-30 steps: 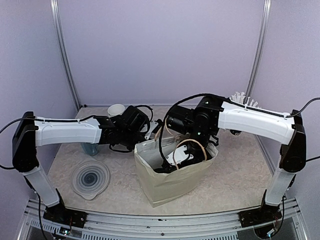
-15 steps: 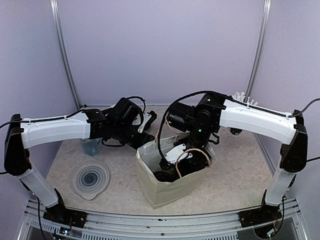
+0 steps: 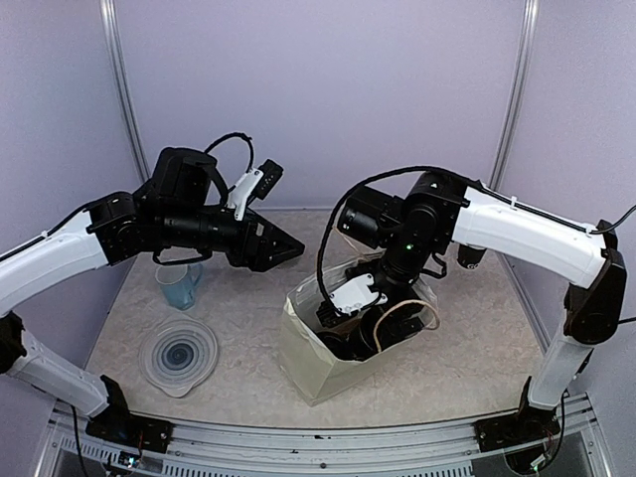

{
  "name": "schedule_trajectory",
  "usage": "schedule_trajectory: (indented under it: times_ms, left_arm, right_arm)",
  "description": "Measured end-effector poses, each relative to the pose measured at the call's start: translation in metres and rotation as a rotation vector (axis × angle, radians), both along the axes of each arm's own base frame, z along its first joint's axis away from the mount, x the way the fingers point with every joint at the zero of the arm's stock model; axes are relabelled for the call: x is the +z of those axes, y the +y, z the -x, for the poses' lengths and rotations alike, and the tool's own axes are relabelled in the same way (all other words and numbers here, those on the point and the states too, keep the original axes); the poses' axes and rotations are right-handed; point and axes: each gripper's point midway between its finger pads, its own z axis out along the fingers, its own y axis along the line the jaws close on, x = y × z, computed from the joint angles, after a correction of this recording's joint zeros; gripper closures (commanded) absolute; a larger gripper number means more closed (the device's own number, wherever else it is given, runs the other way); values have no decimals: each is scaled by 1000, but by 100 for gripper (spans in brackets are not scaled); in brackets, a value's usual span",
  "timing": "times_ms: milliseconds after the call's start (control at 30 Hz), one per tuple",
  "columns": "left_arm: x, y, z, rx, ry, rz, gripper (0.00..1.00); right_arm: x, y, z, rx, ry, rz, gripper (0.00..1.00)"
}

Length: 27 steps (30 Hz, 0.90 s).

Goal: Pack the takeout coffee

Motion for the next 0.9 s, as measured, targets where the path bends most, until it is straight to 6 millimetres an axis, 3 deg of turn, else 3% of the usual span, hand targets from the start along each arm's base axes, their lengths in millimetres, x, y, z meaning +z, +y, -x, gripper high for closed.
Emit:
schedule_trajectory:
  times_ms: [133,267,567,667,800,900]
  left_arm:
    - [31,-12,35,-147,-34,114,23]
    - [41,-24,53,-232,-43,157,28]
    - [10,-49,45,-271,0,122,40]
    - [10,-51,46,-286,-4,124,44]
    - [13,-53,49,-313,-13,139,58]
    - [15,-53,50,-324,-14,143,60]
  right_arm:
    - [0,1,1,1,6,-3,1]
    - [0,1,1,2,7,-4,1]
    - [0,-2,2,3,10,7,1]
    - [0,-3,3,4,11,11,1]
    - [2,-4,3,4,9,5,2]
    - [5,-4,4,4,6,-1,2]
